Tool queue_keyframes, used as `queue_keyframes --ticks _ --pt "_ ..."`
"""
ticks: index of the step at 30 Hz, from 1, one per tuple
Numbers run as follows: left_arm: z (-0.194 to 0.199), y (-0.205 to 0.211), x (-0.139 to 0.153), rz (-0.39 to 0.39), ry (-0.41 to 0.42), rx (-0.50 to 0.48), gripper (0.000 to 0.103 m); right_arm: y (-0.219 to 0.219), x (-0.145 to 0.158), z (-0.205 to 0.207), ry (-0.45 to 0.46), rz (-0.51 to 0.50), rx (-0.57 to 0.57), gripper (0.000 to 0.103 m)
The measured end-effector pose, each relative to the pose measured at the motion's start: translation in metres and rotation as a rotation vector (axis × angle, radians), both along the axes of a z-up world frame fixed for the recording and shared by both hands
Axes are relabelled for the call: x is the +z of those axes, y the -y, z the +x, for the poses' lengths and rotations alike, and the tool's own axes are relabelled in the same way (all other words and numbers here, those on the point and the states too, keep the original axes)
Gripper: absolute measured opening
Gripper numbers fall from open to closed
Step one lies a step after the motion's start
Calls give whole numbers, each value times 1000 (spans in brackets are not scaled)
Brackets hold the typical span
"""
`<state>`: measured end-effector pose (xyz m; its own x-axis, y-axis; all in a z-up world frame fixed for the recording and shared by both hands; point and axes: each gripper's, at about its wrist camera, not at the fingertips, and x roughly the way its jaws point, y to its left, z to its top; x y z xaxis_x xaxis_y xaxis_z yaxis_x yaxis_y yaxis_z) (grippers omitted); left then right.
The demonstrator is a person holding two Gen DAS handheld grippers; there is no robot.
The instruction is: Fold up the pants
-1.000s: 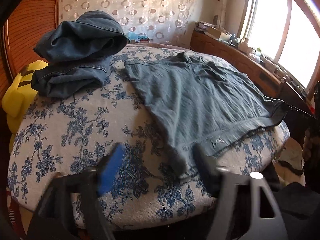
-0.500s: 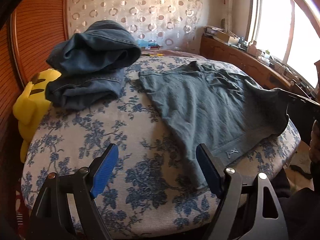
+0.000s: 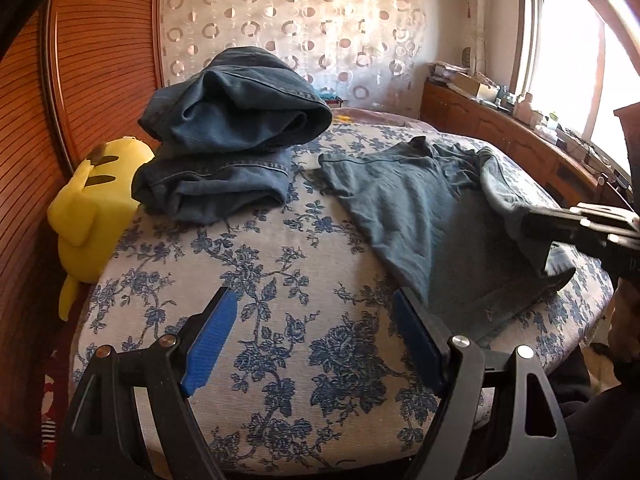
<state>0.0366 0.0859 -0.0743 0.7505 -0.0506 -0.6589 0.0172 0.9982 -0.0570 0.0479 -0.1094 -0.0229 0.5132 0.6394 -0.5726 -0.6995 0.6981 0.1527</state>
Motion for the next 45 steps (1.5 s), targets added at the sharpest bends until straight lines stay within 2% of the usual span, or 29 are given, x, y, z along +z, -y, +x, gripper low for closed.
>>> queue_keyframes --ticks 3,5,7,9,11,16,19,21,25,29,33,36,38,42,45 --pt "3 2 -1 -1 -2 -3 81 -13 -11 17 -26 -39 3 8" --pt "3 5 -1 2 -2 -11 81 -13 -16 19 -27 -69 -7 13" --pt "4 9 1 4 -1 -22 81 -7 -15 21 -33 -57 -12 23" --pt "7 16 2 6 2 -40 81 2 -5 17 -13 -45 -26 41" --pt "9 23 4 9 7 -59 81 18 4 14 12 -28 -53 45" --pt "18 44 8 -6 18 -133 81 61 2 24 46 -37 -186 45" --pt "26 60 7 -21 10 -194 79 83 -6 35 88 -92 -287 46" --pt "31 70 5 -37 -10 -238 68 91 -12 41 109 -137 -336 46" --pt "35 83 1 -50 -39 -288 56 101 -27 56 109 -195 -418 46" --pt "37 94 -2 -55 -63 -320 46 96 -32 63 64 -156 -419 46" --pt "39 102 -12 -36 -106 -329 42 97 -31 61 58 -131 -427 46" --pt "39 103 -16 -42 -116 -336 34 94 -34 59 53 -148 -430 46" --pt "37 105 -15 -38 -115 -337 30 90 -33 57 70 -158 -414 46" --pt "30 104 -9 -48 -98 -343 13 106 -32 63 45 -129 -417 46" --pt "21 96 3 -79 -66 -331 11 111 -33 67 38 -115 -424 45"
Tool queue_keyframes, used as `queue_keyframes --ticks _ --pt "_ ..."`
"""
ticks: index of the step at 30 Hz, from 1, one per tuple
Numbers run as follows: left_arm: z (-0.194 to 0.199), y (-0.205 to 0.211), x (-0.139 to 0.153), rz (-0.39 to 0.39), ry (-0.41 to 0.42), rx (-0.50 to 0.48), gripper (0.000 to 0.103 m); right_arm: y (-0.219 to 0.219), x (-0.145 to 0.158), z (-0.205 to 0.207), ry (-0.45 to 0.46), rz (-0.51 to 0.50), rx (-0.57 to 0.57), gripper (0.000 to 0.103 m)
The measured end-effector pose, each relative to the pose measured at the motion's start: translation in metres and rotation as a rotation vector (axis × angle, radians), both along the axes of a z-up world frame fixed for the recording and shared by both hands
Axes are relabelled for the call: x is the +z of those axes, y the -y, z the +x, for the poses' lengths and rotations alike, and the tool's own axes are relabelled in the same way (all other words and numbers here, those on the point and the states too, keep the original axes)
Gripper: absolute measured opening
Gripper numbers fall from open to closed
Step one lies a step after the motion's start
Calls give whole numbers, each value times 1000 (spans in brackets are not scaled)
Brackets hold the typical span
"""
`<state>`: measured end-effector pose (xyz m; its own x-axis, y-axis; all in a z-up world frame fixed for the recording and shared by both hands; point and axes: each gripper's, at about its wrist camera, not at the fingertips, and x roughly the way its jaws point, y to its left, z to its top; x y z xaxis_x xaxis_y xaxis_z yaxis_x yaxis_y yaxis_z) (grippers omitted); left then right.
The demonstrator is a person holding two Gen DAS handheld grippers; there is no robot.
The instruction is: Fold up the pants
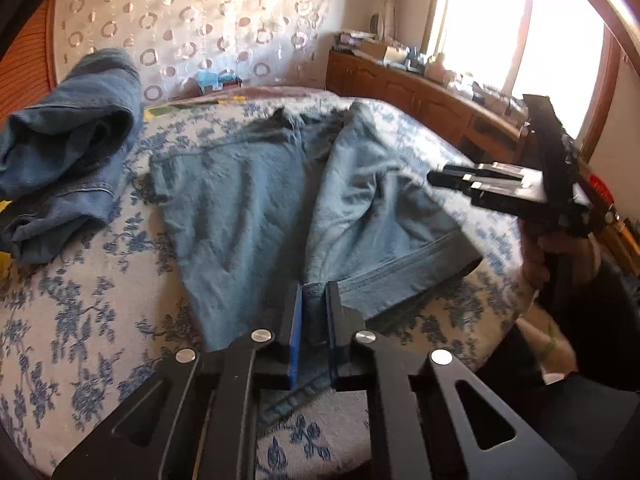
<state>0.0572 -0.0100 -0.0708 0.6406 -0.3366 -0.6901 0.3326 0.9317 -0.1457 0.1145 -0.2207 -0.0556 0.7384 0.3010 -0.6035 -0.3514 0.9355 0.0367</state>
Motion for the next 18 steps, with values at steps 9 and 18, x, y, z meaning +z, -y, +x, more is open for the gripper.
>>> queue_keyframes --ticks 9,18 --pt "-30 -32 28 -17 59 56 11 1 -1 -2 -7 1 -13 46" --pt "-20 -43 -4 12 -25 107 11 -1 -2 -1 -10 -8 -14 46"
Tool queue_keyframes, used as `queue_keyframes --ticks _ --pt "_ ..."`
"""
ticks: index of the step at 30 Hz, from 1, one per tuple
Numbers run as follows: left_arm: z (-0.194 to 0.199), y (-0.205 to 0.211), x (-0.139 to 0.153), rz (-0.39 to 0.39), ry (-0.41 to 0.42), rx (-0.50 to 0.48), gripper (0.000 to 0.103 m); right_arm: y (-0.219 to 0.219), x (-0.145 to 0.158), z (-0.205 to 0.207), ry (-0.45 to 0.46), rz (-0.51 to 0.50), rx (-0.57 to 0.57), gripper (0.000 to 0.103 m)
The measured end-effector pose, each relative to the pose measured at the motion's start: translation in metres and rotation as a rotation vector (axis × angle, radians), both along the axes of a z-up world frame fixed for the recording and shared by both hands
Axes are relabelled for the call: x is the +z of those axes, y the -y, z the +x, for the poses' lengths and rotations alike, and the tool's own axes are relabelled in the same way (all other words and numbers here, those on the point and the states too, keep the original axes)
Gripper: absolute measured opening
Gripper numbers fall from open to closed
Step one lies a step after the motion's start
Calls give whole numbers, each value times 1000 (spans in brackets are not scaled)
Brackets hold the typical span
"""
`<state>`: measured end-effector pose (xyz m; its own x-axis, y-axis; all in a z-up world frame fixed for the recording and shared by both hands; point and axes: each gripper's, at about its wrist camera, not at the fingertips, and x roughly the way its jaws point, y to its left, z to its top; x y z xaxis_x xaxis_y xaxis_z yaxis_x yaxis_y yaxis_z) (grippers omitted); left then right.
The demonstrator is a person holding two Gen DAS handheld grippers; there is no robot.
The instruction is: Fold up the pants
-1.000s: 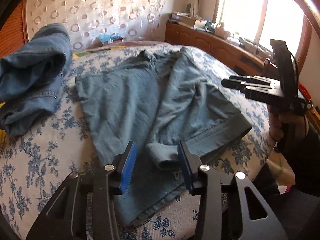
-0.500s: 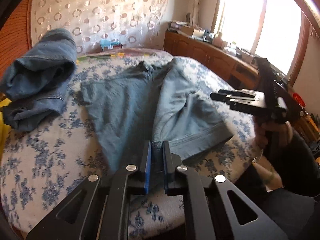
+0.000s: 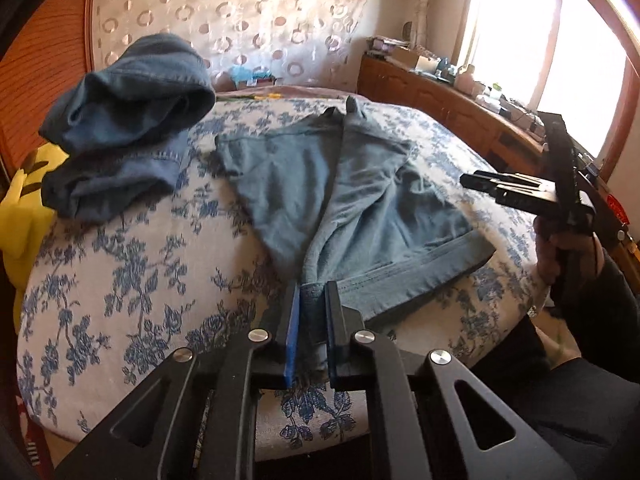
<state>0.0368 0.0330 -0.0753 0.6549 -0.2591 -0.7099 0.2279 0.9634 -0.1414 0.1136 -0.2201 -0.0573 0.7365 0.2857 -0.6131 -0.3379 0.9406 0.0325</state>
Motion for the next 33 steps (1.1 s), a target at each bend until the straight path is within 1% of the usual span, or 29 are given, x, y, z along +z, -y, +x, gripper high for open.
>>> queue_keyframes --ticks 1,4,6,7,8,11,13,18,20,24,28,30,32,33 --pt "1 -1 -2 -4 -7 3 12 0 0 0 0 0 1 46" --pt "3 -2 -3 5 -13 21 22 0 0 0 0 0 0 46" --pt "4 -5 -1 17 -1 34 35 0 0 0 0 0 0 46" --pt "4 -6 0 20 2 39 39 0 0 0 0 -1 -1 46" --pt "5 -7 1 23 6 43 45 0 0 0 -1 -2 0 46" --pt "8 -11 1 30 4 48 48 0 -1 1 -5 -5 4 46" --pt "12 -13 0 37 4 53 55 0 -1 1 -6 -5 4 46" --pt "25 -16 2 38 42 66 74 0 -1 1 -3 -9 2 46" --pt "31 -17 2 36 54 61 79 0 -1 1 -3 -12 2 46" --pt "44 -18 2 64 75 64 79 0 -2 2 -10 -6 5 46" --pt "54 -18 1 77 87 37 79 1 -1 2 -5 0 5 46" --pt "58 -18 0 95 94 33 79 1 0 1 4 -11 -2 45" --pt "61 -18 1 93 106 20 79 -1 4 -2 31 -33 -34 46" --pt "62 -19 2 88 112 11 79 -2 6 -4 39 -26 -39 46"
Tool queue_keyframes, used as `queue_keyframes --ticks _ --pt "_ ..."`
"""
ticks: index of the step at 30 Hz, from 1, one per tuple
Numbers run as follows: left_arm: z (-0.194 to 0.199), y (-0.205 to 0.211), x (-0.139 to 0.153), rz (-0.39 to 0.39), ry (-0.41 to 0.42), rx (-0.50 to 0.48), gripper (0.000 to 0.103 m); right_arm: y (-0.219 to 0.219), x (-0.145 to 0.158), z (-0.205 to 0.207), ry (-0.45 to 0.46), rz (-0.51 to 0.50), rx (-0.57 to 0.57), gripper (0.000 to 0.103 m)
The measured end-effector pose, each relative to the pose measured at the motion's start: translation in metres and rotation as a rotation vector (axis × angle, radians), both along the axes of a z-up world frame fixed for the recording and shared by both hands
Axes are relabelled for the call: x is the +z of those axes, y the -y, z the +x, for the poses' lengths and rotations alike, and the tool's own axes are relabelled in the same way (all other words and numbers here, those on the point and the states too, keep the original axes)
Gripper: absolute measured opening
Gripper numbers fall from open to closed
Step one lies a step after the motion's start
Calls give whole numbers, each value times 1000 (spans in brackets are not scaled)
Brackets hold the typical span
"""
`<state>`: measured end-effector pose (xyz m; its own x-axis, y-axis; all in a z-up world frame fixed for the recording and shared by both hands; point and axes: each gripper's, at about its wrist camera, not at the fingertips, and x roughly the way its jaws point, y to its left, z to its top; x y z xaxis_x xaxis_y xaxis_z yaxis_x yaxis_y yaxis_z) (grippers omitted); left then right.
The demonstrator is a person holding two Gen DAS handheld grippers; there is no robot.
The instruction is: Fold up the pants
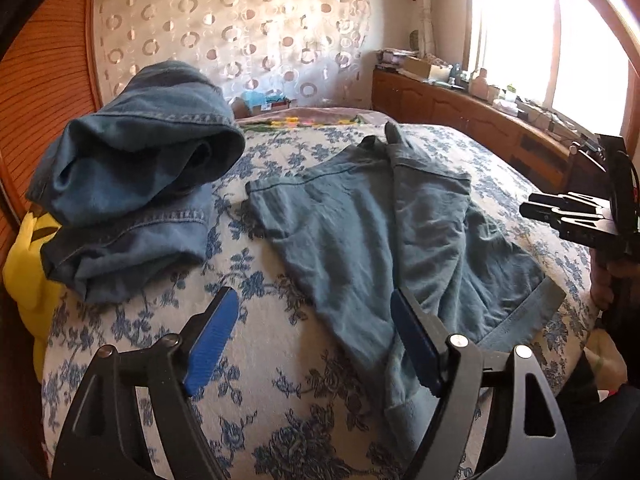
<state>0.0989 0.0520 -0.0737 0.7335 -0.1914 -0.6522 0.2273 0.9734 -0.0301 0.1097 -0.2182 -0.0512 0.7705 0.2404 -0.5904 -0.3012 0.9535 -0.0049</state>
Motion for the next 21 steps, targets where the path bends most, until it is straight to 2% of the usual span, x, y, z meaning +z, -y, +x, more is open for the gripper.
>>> queue_keyframes --ticks 3,7,11,15,21 --pt "2 -1 3 3 25 -12 79 -6 9 -3 4 42 32 46" --pt "7 -5 4 -8 44 0 79 -23 23 -4 36 41 69 45" --pt "7 -9 1 -33 64 30 79 -40 28 4 28 42 110 45" --pt "3 -9 0 -23 99 51 79 -54 24 19 -11 52 140 45" --pt "0 -16 1 -51 127 69 79 -64 15 52 -104 62 159 45"
